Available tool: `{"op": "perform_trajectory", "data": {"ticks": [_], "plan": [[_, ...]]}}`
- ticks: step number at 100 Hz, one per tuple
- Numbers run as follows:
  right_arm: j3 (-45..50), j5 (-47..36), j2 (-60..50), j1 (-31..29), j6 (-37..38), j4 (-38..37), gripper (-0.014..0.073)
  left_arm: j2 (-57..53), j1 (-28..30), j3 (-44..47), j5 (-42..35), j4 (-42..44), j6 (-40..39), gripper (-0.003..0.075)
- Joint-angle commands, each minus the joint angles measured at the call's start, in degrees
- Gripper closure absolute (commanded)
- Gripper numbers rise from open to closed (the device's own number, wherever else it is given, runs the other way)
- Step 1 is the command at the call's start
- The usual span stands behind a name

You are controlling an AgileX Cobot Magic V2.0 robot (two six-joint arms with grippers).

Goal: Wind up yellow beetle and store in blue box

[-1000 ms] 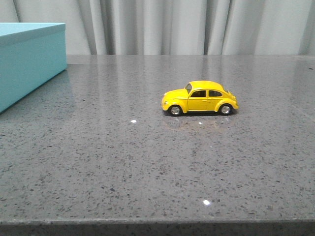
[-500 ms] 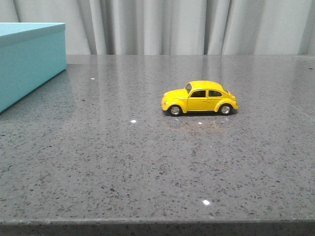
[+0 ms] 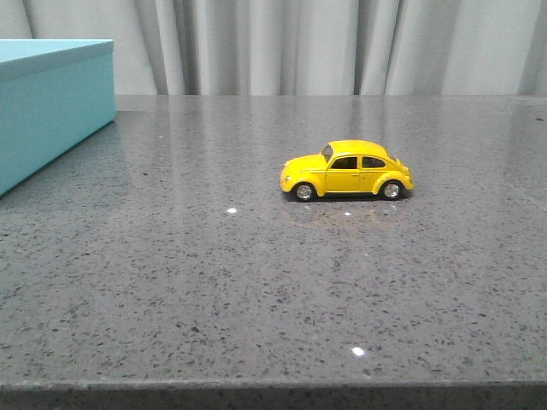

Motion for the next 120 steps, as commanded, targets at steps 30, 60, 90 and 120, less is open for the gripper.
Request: {"op": "perform_trajectory", "data": {"ticks": [30,60,90,120], "plan": [[-17.5,8.6,20.4,2.6,-0.1,1.5,0.0149,0.7,-0.5,-2.0,-5.0,-0.7,-0.1,0.0335],[-29.8,16.7,34.7,12.1,2.8,2.2,0.0104,0.7,-0.5,-2.0,-5.0,-0.7,-0.1,0.0335],[-41.3,22.1,48.8,20.2,9.8,1.4,0.0104,0.7,-0.5,-2.0,-5.0,-0.7,-0.1,0.0334],[-47.2,24.1,58.3,26.6,22.0,-8.3,0.0104,0.7,-0.5,-2.0,-4.8,-0.7,-0.1,0.0335]]}}
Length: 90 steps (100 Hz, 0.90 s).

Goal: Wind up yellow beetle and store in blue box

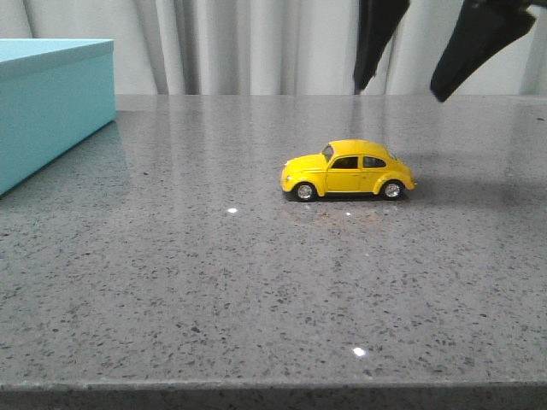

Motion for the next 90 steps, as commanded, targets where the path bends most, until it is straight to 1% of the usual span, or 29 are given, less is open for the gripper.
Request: {"op": "perform_trajectory", "data": {"ticks": [1,28,58,90], "plan": [[-3.5,-0.2,0.2,1.3,3.9,-4.5,0.0104,0.7,-0.5,-2.0,-4.7,-0.7,-0.1,0.0335],[-7.6,0.1,4.7,4.5,7.0,-5.1,0.0104,0.7,-0.5,-2.0,-4.7,-0.7,-0.1,0.0335],[-8.1,2.2,8.4,4.5,9.1,-5.4,0.0104,0.7,-0.5,-2.0,-4.7,-0.7,-0.1,0.0335],[-8.1,3.1,10.5,4.5,9.5,-5.8,0.0104,0.7,-0.5,-2.0,-4.7,-0.7,-0.1,0.0335]]}}
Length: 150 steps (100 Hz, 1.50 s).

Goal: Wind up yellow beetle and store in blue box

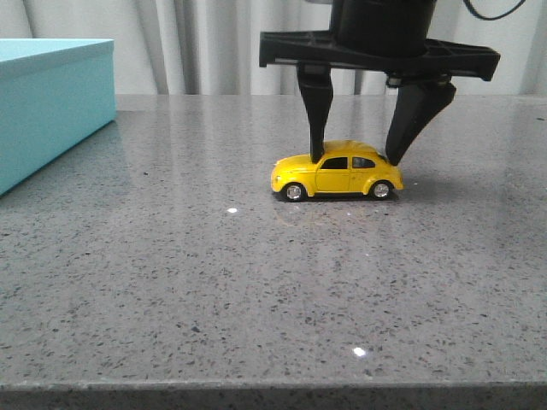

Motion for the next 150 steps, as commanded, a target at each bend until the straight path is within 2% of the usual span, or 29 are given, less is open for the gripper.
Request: {"op": "perform_trajectory", "data": {"ticks": [1,42,75,94,106,125,150], "plan": [[-1.8,-0.3,-2.0,-0.1,0.1,-1.2,0.0104,0.7,-0.5,-2.0,-4.7,-0.6,-0.1,0.0335],[-1.8,-1.3,-2.0,-0.3,0.4,-1.3,0.0104,0.7,-0.5,-2.0,-4.7,-0.6,-0.1,0.0334],[-1.4,0.6,-2.7,-4.9,-0.1,-1.4,0.0104,0.7,-0.5,-2.0,-4.7,-0.6,-0.1,0.0335],[3.3,0.7,-4.7,-8.2,-0.9,-3.8,0.0104,0.7,-0.5,-2.0,-4.7,-0.6,-0.1,0.0334],[7.0,0.0,-6.7,-11.0,-1.0,-7.3,0.0104,0.7,-0.5,-2.0,-4.7,-0.6,-0.1,0.0335],[9.3,-1.6,-8.9,-15.0,-4.1,-7.7,0.0104,0.7,-0.5,-2.0,-4.7,-0.6,-0.1,0.0335],[7.5,-6.9,-13.9,-14.3,-4.5,-5.8,0.0104,0.7,-0.5,-2.0,-4.7,-0.6,-0.1,0.0335]]}}
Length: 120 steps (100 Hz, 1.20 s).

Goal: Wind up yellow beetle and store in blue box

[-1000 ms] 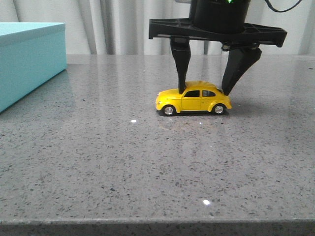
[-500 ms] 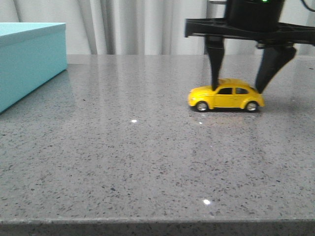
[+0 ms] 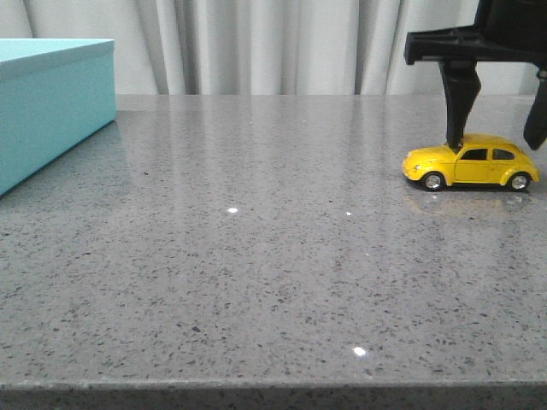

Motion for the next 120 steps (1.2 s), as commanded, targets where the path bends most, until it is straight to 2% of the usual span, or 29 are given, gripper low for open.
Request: {"op": "perform_trajectory", "data": {"ticks": [1,47,88,105,120], "plan": [[-2.6,-3.0,-5.7,0.3,-0.8,-1.0,0.0104,0.7,-0.5,-2.0,-4.7,-0.6,-0.1,0.0335],[-2.1,-6.4,-21.3,0.3,-2.1,-0.8,0.0104,0.7,-0.5,-2.0,-6.1,-0.6,-0.1,0.0335],[10.9,-22.0,-34.5,0.3,-2.1,-0.7,0.0104,0.7,-0.5,-2.0,-6.8,-1.2,-0.5,0.0335],[14.9,-23.5,-39.3,0.3,-2.1,-0.7,0.0104,0.7,-0.5,-2.0,-9.2,-3.6,-0.5,0.0335],[17.1,-23.4,-42.4,0.3,-2.1,-0.7,0.0104,0.8,-0.5,-4.1,-6.8,-3.6,-0.5,0.0334]]}}
